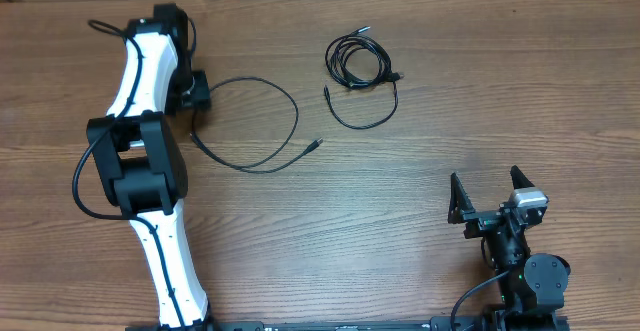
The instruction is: Untangle cables
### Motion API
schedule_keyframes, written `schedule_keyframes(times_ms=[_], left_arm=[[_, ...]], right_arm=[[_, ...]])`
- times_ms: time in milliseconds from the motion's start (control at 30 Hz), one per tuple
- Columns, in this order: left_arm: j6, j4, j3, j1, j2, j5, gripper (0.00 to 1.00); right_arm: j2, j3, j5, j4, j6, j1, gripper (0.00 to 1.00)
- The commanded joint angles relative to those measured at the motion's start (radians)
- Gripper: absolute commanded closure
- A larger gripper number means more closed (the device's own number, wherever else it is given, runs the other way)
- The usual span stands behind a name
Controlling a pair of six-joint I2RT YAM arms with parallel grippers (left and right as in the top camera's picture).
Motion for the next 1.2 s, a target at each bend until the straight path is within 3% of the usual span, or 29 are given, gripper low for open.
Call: schedule_keyframes(times_ms=[0,167,333,467,567,667,900,1000,1167], left_arm=[[0.022,0.045,-0.103,-0.003,0.011,-0.028,0.46],[0.012,0.071,-0.147,0.011,0.011,0.005,0.47],[0.015,0.097,-0.148,0.047,0.011,0.111,0.55],[0.049,0.114,-0.148,0.068,0.011,0.294,0.72],[0.064,0.118,-0.148,0.065,0.011,0.361,0.75],[0.063,0.119,-0.148,0.052,0.011,0.358,0.96],[-0.002,0.09,-0.114,0.043,0.004,0.359,0.96],[-0.086,0.028,-0.016,0.055,-0.01,0.373,0.96],[-0.129,-0.043,0.201,0.068,-0.039,0.481,0.96]], right_arm=[[-0.002,-0.01,0.005,0.004,-0.006,-0.002,0.0],[-0.002,-0.01,0.005,0.004,-0.006,-0.002,0.0],[-0.002,-0.01,0.005,0.004,-0.006,-0.002,0.0],[-0.002,-0.01,0.005,0.004,-0.006,-0.002,0.0],[-0.002,-0.01,0.005,0.004,-0.006,-0.002,0.0],[-0.002,-0.01,0.005,0.004,-0.006,-0.002,0.0],[-0.002,-0.01,0.005,0.004,-0.006,-0.002,0.0],[-0.002,-0.01,0.005,0.004,-0.006,-0.002,0.0],[-0.002,-0.01,0.005,0.004,-0.006,-0.002,0.0]])
